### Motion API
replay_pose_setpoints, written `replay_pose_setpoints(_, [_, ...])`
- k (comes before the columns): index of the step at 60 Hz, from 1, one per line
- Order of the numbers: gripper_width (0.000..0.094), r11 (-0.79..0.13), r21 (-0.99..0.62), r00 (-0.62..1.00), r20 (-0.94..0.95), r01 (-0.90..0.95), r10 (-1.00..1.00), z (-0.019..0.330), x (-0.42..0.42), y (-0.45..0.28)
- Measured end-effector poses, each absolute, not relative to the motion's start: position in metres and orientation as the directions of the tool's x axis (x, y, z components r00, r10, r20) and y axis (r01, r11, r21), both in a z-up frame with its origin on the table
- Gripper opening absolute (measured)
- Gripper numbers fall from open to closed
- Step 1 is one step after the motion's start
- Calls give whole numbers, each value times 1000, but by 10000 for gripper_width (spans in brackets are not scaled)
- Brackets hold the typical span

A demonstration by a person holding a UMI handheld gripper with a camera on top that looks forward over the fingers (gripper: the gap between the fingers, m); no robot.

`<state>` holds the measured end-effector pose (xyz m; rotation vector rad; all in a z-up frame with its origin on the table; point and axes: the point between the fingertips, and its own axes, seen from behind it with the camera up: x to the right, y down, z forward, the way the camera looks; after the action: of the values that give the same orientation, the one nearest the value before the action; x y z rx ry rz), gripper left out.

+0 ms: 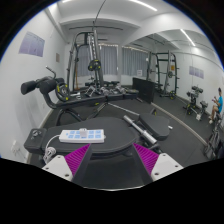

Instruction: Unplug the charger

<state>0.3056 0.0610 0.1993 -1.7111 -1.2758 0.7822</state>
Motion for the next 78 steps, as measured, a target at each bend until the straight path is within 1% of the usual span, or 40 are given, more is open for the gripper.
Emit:
replay_pose_setpoints(20, [846, -95, -893, 265, 28, 439, 964, 191, 299, 49])
replay_pose_setpoints(27, [846, -73, -888, 232, 39, 454, 972, 180, 290, 36])
replay_pose_setpoints(33, [845, -24, -888, 176, 64, 458, 982, 166, 274, 15])
replay_pose_setpoints(38, [847, -3, -894, 137, 66, 449, 988, 155, 259, -4])
replay_pose_setpoints(53, [854, 21, -917, 71, 54, 399, 996, 129, 198, -44])
replay_pose_setpoints(70, [856, -22, -931, 70, 4, 364, 998, 82, 107, -58])
replay_pose_setpoints(78, [856, -24, -932, 69, 1, 362, 998, 61, 60, -56])
